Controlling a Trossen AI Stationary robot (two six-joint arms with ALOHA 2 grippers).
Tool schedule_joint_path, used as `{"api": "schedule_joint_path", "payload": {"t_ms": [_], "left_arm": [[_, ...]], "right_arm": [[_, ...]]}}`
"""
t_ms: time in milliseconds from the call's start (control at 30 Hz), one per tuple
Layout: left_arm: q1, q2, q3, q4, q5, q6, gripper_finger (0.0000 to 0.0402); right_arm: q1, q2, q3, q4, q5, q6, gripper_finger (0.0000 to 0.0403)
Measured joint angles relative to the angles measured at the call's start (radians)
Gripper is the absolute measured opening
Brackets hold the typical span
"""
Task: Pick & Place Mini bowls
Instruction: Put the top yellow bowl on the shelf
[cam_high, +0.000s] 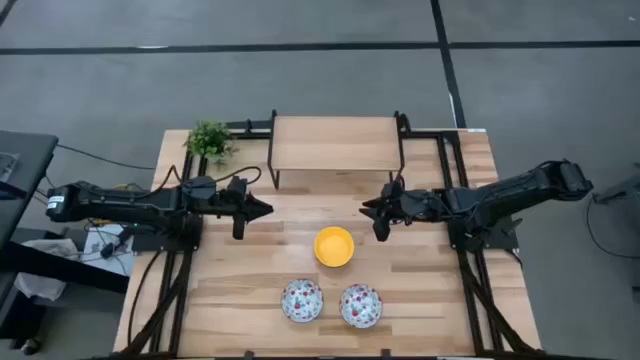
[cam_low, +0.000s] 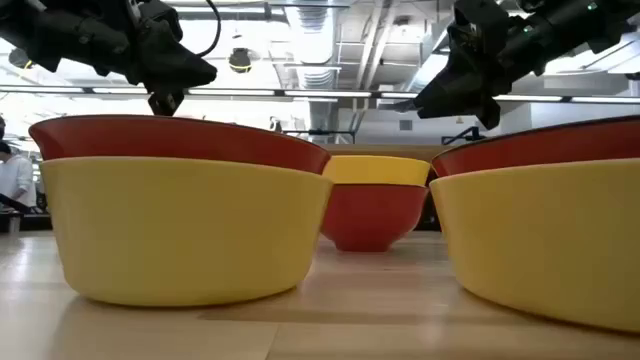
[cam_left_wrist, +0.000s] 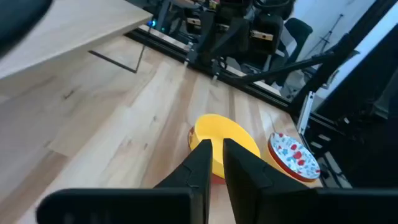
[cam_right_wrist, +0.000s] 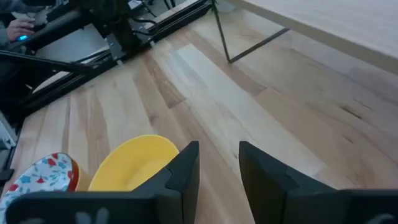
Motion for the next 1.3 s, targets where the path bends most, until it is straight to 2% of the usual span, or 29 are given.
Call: {"api": "schedule_joint_path", "payload": {"t_ms": [233, 700, 1067, 1300], "left_arm": [[0.0, 0.005, 0.0, 0.011, -0.057, 0.001, 0.0038], [0.0, 0.019, -0.001, 0.022, -0.1, 0.001, 0.0038], [0.0, 0.019, -0.001, 0.022, -0.1, 0.0, 0.0038], [0.0, 0.023, -0.001, 0.021, -0.098, -0.001, 0.0038]], "right_arm": [[-0.024, 0.0, 0.0, 0.0, 0.002, 0.0, 0.0102], [-0.033, 0.0, 0.0, 0.0, 0.001, 0.0, 0.0102], [-0.033, 0.0, 0.0, 0.01, -0.074, 0.001, 0.0102], [0.022, 0.089, 0.011, 0.137, -0.078, 0.026, 0.0102]]}}
